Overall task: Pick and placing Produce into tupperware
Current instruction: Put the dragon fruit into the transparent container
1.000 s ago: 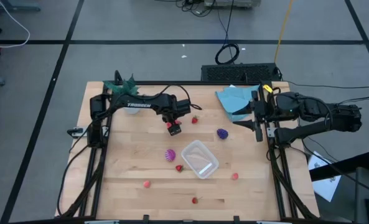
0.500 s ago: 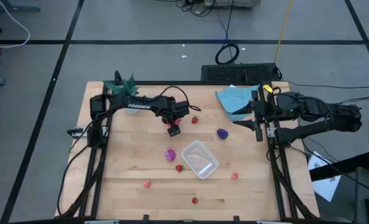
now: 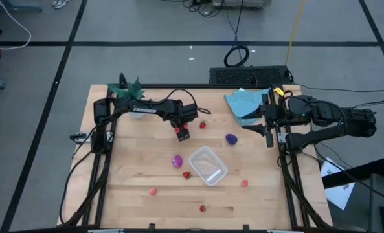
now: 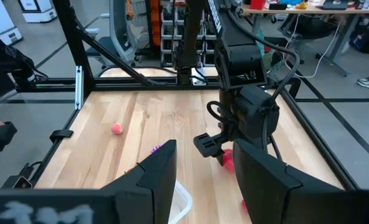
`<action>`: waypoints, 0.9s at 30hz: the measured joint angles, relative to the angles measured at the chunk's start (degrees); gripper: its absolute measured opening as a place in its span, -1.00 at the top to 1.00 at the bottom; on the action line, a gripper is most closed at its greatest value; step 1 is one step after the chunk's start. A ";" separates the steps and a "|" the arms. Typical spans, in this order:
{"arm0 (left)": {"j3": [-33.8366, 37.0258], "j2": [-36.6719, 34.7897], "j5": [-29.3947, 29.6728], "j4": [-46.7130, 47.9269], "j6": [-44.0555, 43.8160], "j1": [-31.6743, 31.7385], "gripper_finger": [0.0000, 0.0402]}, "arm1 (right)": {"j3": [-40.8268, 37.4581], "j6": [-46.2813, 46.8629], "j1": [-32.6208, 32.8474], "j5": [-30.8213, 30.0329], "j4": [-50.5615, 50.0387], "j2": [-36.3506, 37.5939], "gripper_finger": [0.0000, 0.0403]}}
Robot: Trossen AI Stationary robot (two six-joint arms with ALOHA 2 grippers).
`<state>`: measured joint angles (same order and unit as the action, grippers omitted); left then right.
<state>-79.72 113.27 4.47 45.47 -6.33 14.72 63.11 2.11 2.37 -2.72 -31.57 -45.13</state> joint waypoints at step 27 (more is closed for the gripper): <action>0.00 3.39 0.12 -1.49 -0.91 0.00 -0.74 | 0.00 0.07 -0.02 0.02 -0.22 -0.01 0.25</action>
<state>-79.72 116.66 4.59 43.99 -7.24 14.72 63.11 2.17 2.35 -2.70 -31.79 -45.15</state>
